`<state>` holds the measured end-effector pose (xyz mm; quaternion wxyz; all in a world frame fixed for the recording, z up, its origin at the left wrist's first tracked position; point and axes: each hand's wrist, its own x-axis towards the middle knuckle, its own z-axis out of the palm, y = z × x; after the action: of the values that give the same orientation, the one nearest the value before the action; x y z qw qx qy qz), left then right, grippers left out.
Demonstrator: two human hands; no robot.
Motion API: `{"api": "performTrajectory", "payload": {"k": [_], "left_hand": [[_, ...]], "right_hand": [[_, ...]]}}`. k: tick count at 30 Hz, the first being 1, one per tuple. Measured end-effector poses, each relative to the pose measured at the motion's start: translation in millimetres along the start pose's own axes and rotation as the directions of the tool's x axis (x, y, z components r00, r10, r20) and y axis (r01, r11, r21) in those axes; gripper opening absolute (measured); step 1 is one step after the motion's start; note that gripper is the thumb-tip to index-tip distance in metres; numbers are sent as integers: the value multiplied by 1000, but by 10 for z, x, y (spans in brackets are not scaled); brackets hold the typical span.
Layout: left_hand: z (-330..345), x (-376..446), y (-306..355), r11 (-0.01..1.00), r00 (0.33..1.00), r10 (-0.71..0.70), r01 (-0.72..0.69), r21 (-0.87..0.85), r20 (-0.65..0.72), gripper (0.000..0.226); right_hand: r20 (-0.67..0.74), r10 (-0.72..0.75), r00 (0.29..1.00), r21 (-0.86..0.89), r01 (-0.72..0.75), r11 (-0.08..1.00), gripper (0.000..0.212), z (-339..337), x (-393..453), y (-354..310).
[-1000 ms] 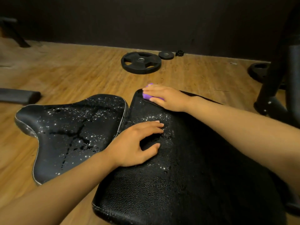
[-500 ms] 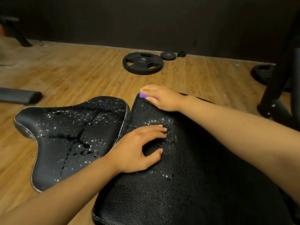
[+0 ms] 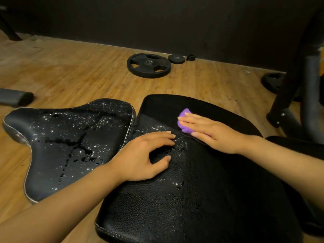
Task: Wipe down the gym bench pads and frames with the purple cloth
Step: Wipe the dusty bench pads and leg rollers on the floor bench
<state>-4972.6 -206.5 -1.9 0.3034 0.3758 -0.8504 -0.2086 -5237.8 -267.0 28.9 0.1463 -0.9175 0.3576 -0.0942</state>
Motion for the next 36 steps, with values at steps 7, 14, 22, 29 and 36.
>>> {"api": "performTrajectory", "payload": {"k": [7,14,22,29,36], "left_hand": [[5,8,14,1000,1000,1,-1,19,1,42],[-42,-36,104,985,1000,6,-6,173,3,44],[-546,-369,-85,936,993,-114,108,335,1,57],[-648,-681,-211,889,977,-213,185,420,20,72],[-618,-728,-253,925,981,-193,176,336,16,70]], "right_hand": [[-96,112,989,-126,-124,984,48,-7,551,237],[-141,177,974,-83,-189,978,48,159,553,-118],[98,-46,994,42,42,998,52,170,-646,-738],[-153,267,951,-63,-279,958,53,163,305,-238],[-112,46,993,-92,-56,994,60,408,42,-930]]}}
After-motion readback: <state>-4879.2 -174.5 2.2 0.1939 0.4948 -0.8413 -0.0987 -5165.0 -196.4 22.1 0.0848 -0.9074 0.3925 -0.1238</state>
